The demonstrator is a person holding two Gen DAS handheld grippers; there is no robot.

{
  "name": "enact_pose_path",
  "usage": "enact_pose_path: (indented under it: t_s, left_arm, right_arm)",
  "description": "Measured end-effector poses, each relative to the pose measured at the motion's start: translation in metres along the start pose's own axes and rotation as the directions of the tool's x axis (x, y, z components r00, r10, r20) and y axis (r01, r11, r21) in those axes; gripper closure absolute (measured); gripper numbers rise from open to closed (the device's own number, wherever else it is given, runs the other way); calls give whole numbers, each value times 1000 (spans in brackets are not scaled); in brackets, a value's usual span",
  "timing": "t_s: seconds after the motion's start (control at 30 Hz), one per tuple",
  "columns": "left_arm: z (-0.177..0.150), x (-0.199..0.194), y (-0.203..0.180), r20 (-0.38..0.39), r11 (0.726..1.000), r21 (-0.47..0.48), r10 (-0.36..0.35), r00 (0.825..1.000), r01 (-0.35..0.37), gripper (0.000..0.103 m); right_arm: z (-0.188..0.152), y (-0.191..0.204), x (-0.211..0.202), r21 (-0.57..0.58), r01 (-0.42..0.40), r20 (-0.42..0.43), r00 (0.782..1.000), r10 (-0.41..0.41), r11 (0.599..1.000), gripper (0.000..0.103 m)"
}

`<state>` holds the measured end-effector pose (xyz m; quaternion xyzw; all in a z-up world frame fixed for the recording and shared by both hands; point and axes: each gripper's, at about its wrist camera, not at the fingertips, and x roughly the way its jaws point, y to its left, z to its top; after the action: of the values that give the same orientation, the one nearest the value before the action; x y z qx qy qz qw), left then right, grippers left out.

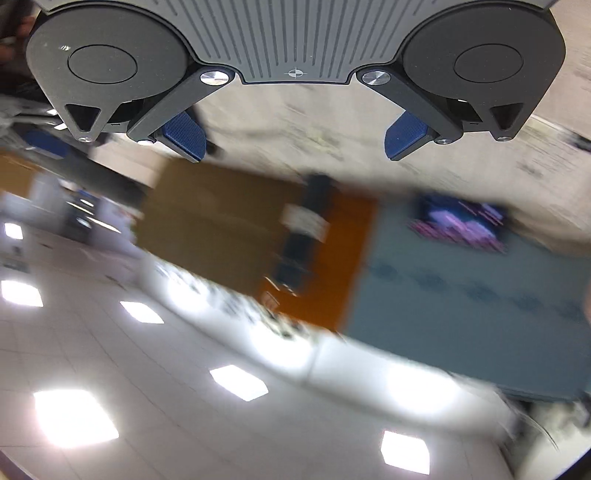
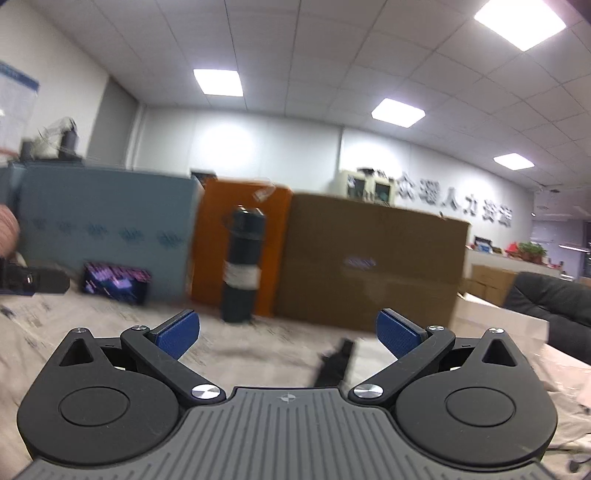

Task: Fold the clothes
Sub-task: 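Swing both open grippers toward the white-and-black garment by the thermos, then grasp the white garment edge with the right gripper while the left grasps the black part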

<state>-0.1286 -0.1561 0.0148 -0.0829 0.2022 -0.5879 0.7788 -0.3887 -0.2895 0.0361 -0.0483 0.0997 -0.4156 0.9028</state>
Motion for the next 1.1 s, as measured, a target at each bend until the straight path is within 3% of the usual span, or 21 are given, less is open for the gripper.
enact_pose_path:
  t_s: [0.1,0.23,0.33,0.43,0.53,0.6,0.7,0.73,0.77,0.8,0.83,0.9,1.03,1.1]
  left_arm:
    - [-5,39,-12,-117,986,-141,-102,988,85,0]
    - [-18,85,-27,-231,930,-335,-235,944,149,1]
    - [-26,109,-38,-238,897,-407,-287,928,173,1]
    - [-31,125,-51,-214,886,-415,-318,924,209,1]
    - [-33,142,-59,-243,850,-467,-386,890,242,4]
    - [-36,153,-60,-267,826,-508,-419,868,243,5]
    - [-43,167,-60,-300,814,-542,-419,857,208,5]
    - [-45,172,-60,-305,810,-552,-417,856,198,5]
    - [-45,177,-62,-305,807,-558,-416,857,194,5]
    - [-46,182,-63,-304,804,-563,-416,857,190,5]
    - [-47,186,-65,-302,796,-574,-423,854,192,5]
    - [-48,196,-69,-293,769,-605,-457,840,207,5]
    - [-50,213,-90,-302,793,-568,-450,841,220,5]
    - [-53,220,-99,-286,783,-565,-482,828,261,5]
  right_arm:
    - [-12,-33,8,-19,54,-64,996,-55,998,0]
    - [-24,-65,22,-48,79,-134,987,-85,996,2]
    - [-32,-80,39,-49,48,-195,979,-57,998,2]
    - [-38,-87,57,-34,25,-239,971,-32,999,3]
    - [-43,-86,75,-47,-13,-271,963,0,999,5]
    - [-46,-84,89,-53,-38,-296,955,21,998,14]
    - [-48,-91,112,40,-82,-350,932,91,996,31]
    - [-48,-95,119,81,-92,-363,925,115,992,32]
    - [-48,-99,124,121,-99,-369,919,138,988,39]
    - [-47,-104,129,161,-103,-369,916,157,982,51]
    - [-47,-109,132,206,-102,-364,915,172,973,55]
    - [-49,-122,140,315,-96,-360,908,213,944,65]
    - [-58,-141,146,481,-92,-316,909,270,872,82]
    - [-61,-153,143,559,-85,-274,920,280,825,87]
